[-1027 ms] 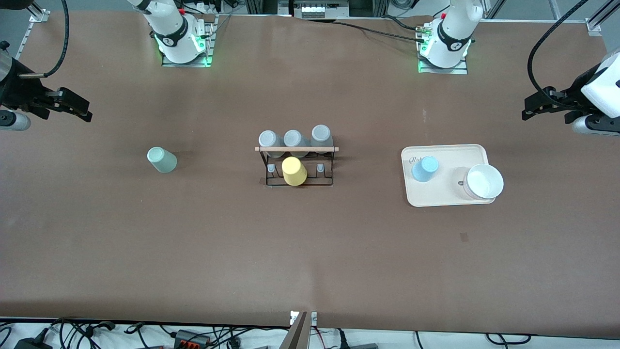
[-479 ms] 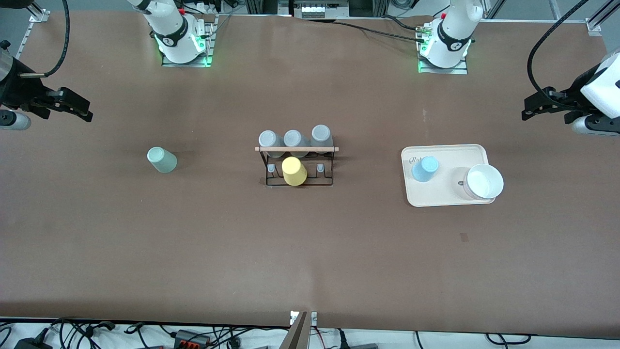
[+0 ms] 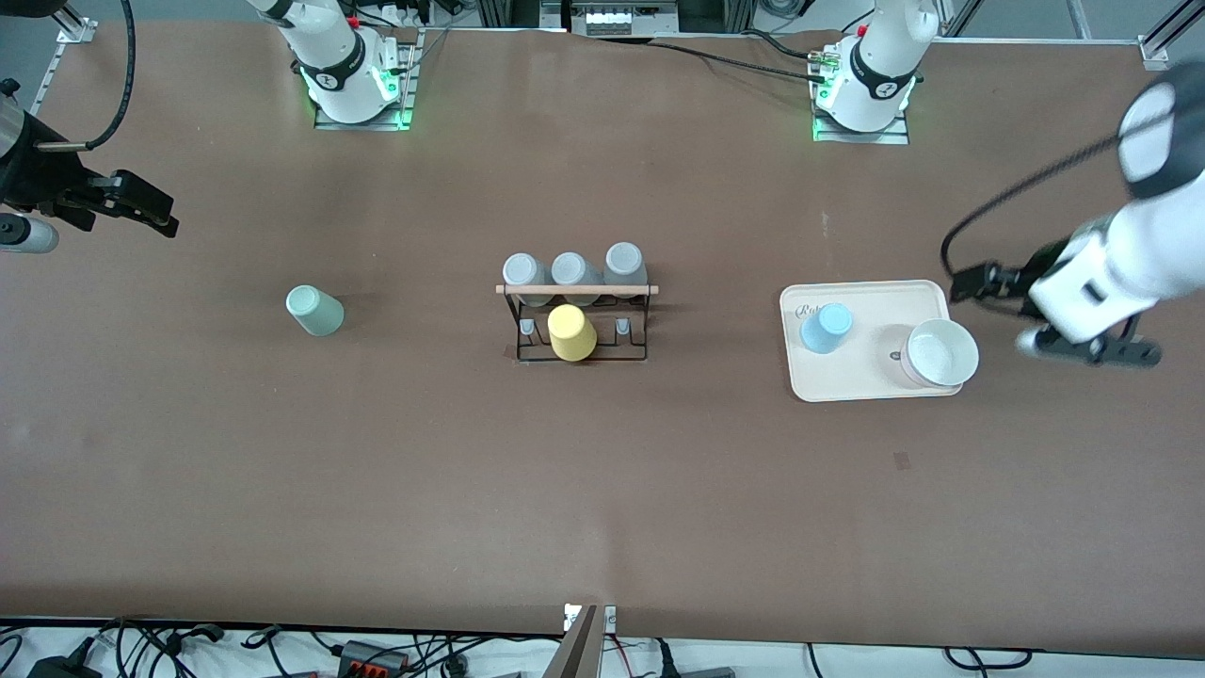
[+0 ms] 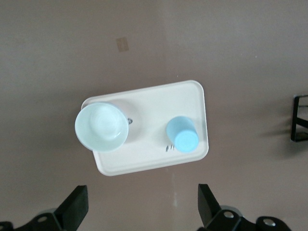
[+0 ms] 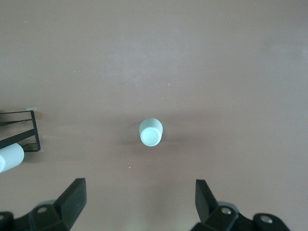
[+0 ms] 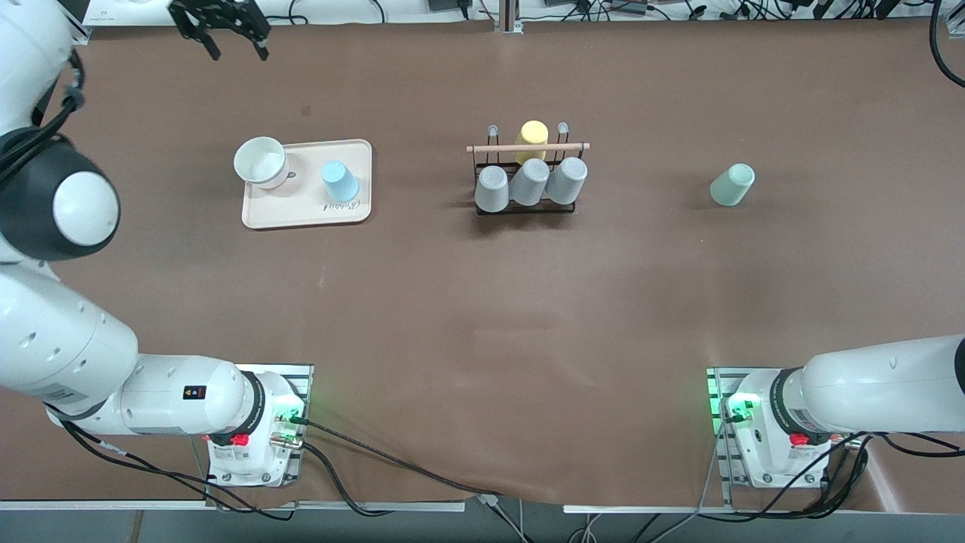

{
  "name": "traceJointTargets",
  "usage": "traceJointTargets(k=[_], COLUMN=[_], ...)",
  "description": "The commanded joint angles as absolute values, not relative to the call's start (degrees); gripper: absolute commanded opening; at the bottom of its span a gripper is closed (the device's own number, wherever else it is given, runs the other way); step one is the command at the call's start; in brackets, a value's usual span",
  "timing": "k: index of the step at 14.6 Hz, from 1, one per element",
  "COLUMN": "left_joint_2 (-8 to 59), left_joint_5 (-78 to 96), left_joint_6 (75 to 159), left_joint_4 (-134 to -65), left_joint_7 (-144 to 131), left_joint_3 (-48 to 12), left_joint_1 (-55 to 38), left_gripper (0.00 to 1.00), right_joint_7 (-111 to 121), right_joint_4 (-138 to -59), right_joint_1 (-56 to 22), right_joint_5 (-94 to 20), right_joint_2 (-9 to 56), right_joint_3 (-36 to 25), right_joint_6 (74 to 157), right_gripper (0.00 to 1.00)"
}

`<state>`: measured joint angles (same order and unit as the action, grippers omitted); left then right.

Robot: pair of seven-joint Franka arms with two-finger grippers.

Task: Hang scattered cups on rack with three cups
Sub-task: 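Reach the left gripper down over the light blue cup on the tray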

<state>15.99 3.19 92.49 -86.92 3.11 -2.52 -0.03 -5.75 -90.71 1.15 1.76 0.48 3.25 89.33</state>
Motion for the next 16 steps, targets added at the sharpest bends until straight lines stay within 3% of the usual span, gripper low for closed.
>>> traceJointTargets(k=[1, 3, 7, 12, 16], left_joint_2=[19.9, 20.9, 19.6, 17.0, 17.6], left_joint_5=[4.2, 4.1, 3.3, 3.3, 3.3], left_joint_6=[93.1, 96.1, 112.1, 123.3, 127.4], left_joint_4=[-85.0, -88.0, -103.9, -116.1, -119.0], left_joint_7=[4.2, 4.2, 3.6, 3.4, 2.3], left_joint_3=[-2.8, -3.1, -3.4, -4.8, -6.1], left_joint_1=[-0.8, -1.5, -3.8, -4.4, -4.4], left_gripper=[1.0, 1.0, 1.0, 1.0, 1.0], right_joint_7=[-6.9, -6.9, -7.0, -7.0, -7.0], right_joint_4=[-90.1, -90.2, -90.2, -90.3, -90.6], right_joint_1=[1.1, 1.1, 1.1, 1.1, 1.2], right_joint_5=[2.6, 2.6, 2.6, 2.6, 2.7], right_joint_2=[0.1, 0.2, 0.2, 0.3, 0.4], right_joint_3=[3.4, 3.4, 3.3, 3.3, 3.3], right_joint_6=[88.9, 89.6, 89.9, 90.8, 90.9], right_gripper=[1.0, 1.0, 1.0, 1.0, 1.0])
